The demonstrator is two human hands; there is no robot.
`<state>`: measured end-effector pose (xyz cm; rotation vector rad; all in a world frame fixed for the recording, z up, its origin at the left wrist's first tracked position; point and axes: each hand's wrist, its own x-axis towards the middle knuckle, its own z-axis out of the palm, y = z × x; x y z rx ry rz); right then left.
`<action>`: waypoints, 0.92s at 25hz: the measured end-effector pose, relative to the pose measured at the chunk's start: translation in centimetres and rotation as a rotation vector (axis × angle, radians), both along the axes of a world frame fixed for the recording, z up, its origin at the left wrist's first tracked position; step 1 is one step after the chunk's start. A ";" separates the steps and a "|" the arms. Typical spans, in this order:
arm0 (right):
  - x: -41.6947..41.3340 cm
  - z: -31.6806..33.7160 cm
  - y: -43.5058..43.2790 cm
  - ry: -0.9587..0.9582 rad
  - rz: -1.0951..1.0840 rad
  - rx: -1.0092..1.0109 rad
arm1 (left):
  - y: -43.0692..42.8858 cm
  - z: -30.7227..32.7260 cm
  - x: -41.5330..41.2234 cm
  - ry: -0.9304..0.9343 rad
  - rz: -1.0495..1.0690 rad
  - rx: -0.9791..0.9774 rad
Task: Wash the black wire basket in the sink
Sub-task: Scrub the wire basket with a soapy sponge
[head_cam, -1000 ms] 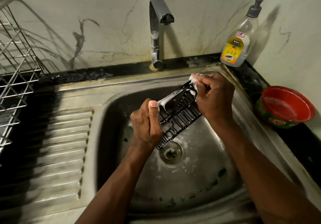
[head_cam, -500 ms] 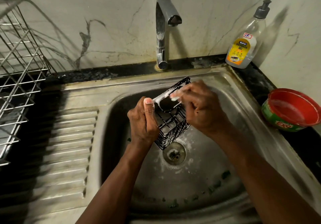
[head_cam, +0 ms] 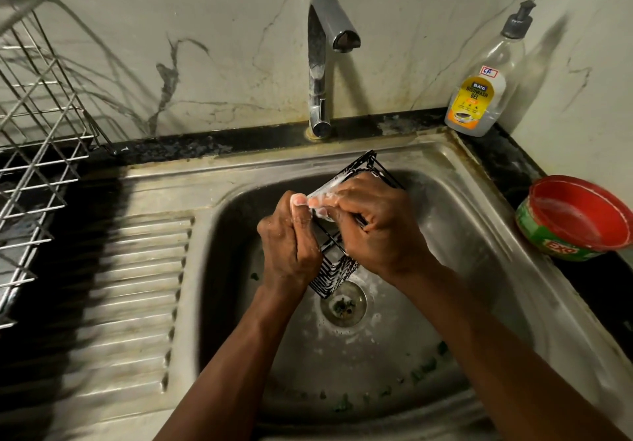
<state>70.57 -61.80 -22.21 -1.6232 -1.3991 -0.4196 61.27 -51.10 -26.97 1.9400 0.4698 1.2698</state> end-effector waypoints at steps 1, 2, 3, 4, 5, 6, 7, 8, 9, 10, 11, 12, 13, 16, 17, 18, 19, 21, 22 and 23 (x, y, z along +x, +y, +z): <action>0.0 -0.1 0.2 0.048 -0.032 0.049 | -0.1 0.0 0.1 0.010 -0.010 -0.002; 0.0 -0.1 0.4 0.098 -0.045 0.090 | -0.1 0.0 0.1 0.012 -0.023 -0.012; -0.2 -0.1 0.5 0.131 -0.035 0.112 | 0.0 -0.1 0.2 0.005 -0.032 -0.025; -0.4 -0.1 0.7 0.139 -0.008 0.109 | 0.2 -0.1 0.2 -0.003 -0.036 -0.044; -0.7 -0.2 0.7 0.125 0.026 0.090 | 0.5 -0.1 0.3 -0.009 -0.037 -0.073; -0.8 -0.2 0.6 0.105 0.056 0.069 | 0.7 0.0 0.3 -0.016 -0.046 -0.104; -0.7 0.0 0.4 0.086 0.082 0.049 | 0.9 0.1 0.4 -0.023 -0.060 -0.125; -0.4 0.1 0.0 0.077 0.108 0.027 | 1.0 0.2 0.4 -0.026 -0.069 -0.134; -0.3 0.3 -0.2 0.075 0.133 0.009 | 1.0 0.2 0.4 -0.022 -0.070 -0.136; -0.1 0.5 -0.3 0.077 0.150 -0.004 | 0.9 0.2 0.4 -0.014 -0.072 -0.136; 0.0 0.6 -0.4 0.080 0.150 -0.021 | 0.9 0.2 0.4 -0.006 -0.077 -0.136; 0.0 0.7 -0.4 0.089 0.125 -0.047 | 0.9 0.2 0.4 -0.001 -0.087 -0.139; 0.1 0.9 -0.3 0.105 0.080 -0.084 | 0.9 0.1 0.5 0.000 -0.098 -0.144; 0.4 1.2 -0.1 0.125 -0.027 -0.197 | 0.8 0.0 0.5 -0.011 -0.106 -0.149; 0.4 1.3 0.0 0.113 -0.020 -0.218 | 0.8 0.1 0.6 -0.017 -0.104 -0.140; 0.3 1.2 0.0 0.101 0.002 -0.219 | 0.7 0.1 0.6 -0.020 -0.103 -0.134; 0.2 1.1 0.0 0.091 0.030 -0.199 | 0.7 0.1 0.6 -0.019 -0.102 -0.133; -0.1 0.7 -0.1 0.085 0.063 -0.100 | 0.7 0.0 0.6 -0.016 -0.106 -0.138; -0.2 0.4 -0.2 0.096 0.058 -0.041 | 0.7 0.0 0.7 -0.015 -0.111 -0.144; -0.3 0.2 -0.2 0.116 0.050 0.005 | 0.8 0.0 0.7 -0.014 -0.118 -0.154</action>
